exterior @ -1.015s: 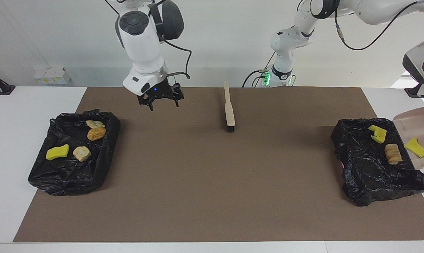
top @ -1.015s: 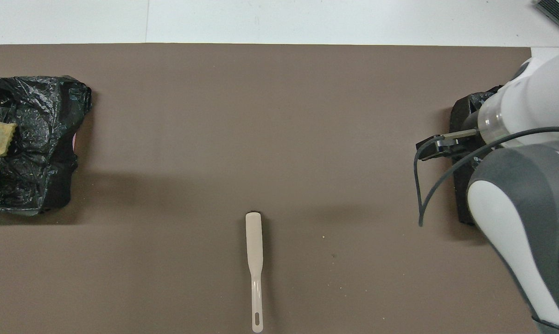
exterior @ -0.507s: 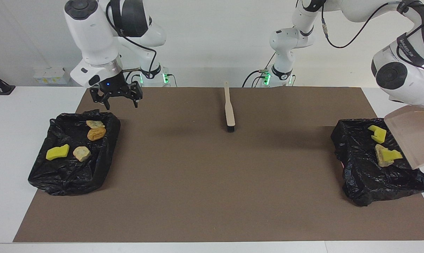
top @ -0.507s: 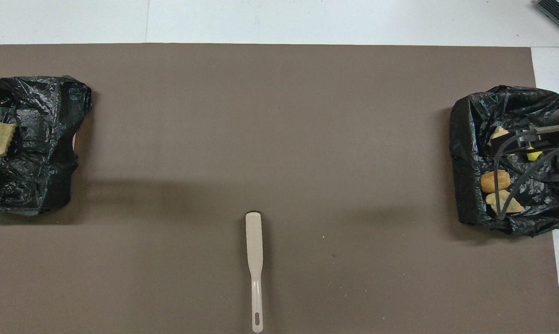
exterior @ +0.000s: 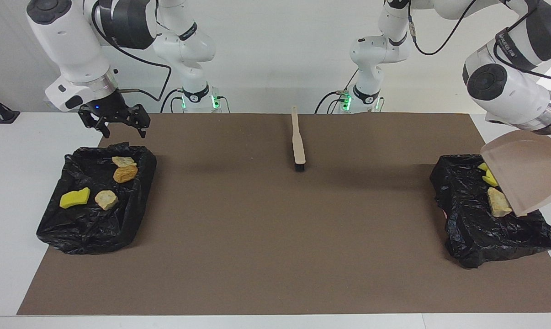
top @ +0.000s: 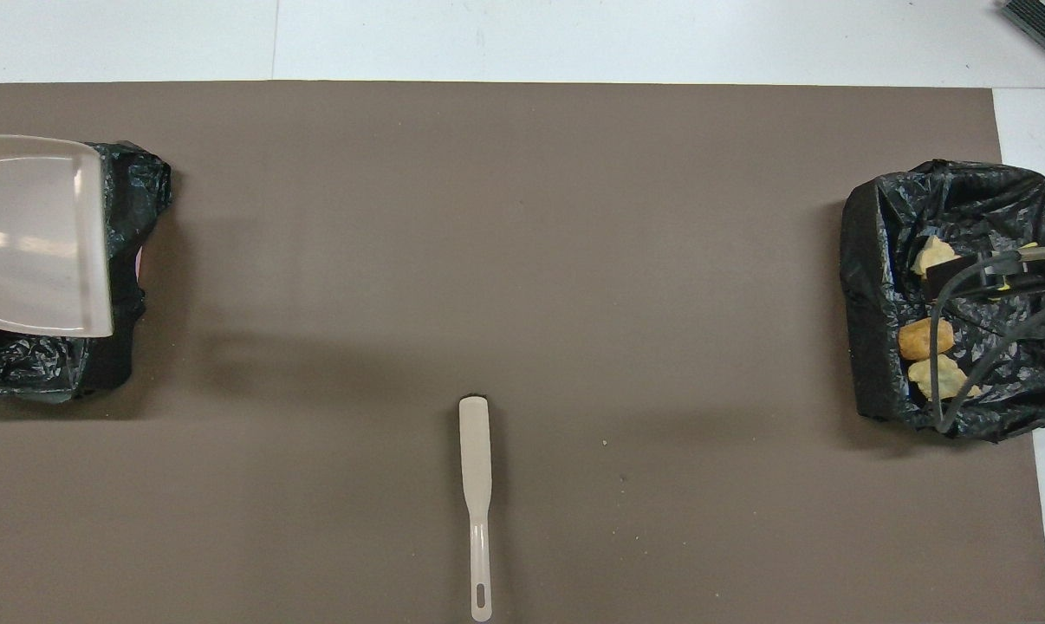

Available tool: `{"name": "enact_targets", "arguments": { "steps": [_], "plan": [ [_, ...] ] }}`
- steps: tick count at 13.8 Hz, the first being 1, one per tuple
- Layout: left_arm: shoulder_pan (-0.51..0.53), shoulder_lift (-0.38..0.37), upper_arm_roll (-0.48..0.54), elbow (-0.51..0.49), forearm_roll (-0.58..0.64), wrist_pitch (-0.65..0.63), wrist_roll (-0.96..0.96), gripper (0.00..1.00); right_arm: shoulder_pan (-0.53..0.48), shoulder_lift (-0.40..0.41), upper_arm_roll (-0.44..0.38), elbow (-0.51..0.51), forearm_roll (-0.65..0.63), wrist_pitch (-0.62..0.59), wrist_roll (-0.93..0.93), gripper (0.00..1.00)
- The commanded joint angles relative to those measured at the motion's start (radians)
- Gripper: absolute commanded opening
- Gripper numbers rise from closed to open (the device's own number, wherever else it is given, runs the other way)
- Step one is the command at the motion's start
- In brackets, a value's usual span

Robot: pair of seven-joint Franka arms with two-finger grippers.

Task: Sweep and dump trash in bin
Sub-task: 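Bring the dustpan back and lower it onto the mat with the left gripper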

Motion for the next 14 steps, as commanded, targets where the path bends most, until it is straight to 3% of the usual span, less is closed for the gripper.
{"name": "enact_targets", "arguments": {
  "steps": [1, 6, 8, 11, 14],
  "plan": [
    [-0.052, -0.001, 0.011, 0.009, -0.146, -0.042, -0.118, 0.00, -0.005, -0.009, 0.002, -0.009, 0.012, -0.007, 0.013, 1.00],
    [-0.111, 0.031, 0.011, 0.005, -0.472, -0.046, -0.495, 0.00, -0.004, -0.010, 0.008, -0.011, 0.012, -0.009, 0.002, 1.00],
    [-0.189, 0.082, 0.009, 0.006, -0.488, -0.039, -0.700, 0.00, -0.004, -0.010, 0.010, -0.012, 0.012, -0.007, 0.004, 1.00],
    [-0.272, 0.143, 0.011, 0.011, -0.620, 0.022, -1.017, 0.00, -0.004, -0.015, 0.019, -0.020, 0.015, -0.019, 0.004, 1.00],
    [-0.378, 0.209, 0.009, 0.028, -0.655, 0.105, -1.306, 0.00, -0.004, -0.070, 0.025, -0.096, 0.023, -0.030, 0.008, 1.00]
  ]
}}
